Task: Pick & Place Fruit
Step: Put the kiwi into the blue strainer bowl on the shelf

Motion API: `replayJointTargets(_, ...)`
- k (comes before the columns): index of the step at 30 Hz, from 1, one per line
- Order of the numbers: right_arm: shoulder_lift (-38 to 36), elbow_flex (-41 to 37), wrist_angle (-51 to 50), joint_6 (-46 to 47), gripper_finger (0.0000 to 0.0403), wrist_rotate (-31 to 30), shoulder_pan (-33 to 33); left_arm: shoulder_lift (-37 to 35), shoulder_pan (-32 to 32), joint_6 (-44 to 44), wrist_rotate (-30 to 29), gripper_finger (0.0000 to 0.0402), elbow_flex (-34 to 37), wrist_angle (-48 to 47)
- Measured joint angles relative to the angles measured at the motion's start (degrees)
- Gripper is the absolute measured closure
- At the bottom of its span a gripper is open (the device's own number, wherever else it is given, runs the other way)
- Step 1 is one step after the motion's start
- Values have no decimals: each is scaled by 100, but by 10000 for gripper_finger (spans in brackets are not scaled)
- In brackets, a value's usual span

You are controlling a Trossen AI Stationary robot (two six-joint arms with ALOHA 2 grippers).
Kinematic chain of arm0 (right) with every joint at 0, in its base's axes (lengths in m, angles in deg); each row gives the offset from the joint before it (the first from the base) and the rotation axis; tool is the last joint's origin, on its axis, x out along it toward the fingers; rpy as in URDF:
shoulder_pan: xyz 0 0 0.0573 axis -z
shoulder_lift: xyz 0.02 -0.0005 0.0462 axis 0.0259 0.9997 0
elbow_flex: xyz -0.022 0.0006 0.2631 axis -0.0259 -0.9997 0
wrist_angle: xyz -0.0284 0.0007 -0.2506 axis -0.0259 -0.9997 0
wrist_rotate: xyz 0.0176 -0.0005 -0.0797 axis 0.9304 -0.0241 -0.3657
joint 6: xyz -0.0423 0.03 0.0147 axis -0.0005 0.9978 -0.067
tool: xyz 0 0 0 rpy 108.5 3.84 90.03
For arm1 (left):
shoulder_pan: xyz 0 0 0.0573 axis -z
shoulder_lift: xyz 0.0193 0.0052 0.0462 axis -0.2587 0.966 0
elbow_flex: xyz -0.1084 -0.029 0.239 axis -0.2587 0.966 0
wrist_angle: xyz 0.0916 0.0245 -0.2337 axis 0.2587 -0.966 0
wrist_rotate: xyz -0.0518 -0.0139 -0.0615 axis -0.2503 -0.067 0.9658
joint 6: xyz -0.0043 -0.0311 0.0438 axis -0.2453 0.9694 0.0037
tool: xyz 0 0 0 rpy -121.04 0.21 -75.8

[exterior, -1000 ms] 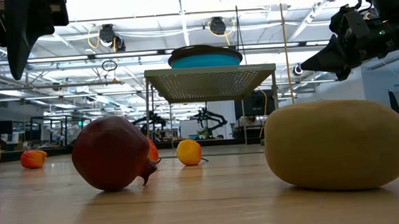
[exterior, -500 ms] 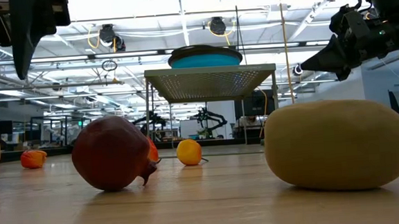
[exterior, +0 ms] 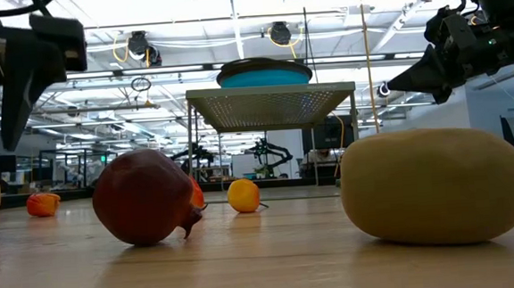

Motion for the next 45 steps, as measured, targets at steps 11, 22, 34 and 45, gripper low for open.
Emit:
replayJointTargets(11, -1, 0, 0, -2, 403, 1, 0, 420, -123, 54, 134, 5, -1, 90)
replayJointTargets(22, -1, 0, 0, -2, 403, 0, 0, 784, -162, -159, 152, 4, -1, 174)
replayJointTargets(34, 0, 0, 0, -2, 403, -1, 0, 864, -267, -98, 194, 5, -4, 189)
replayJointTargets(45, -1, 0, 2, -2, 403, -1, 0, 864, -317, -122, 209, 27, -4, 322)
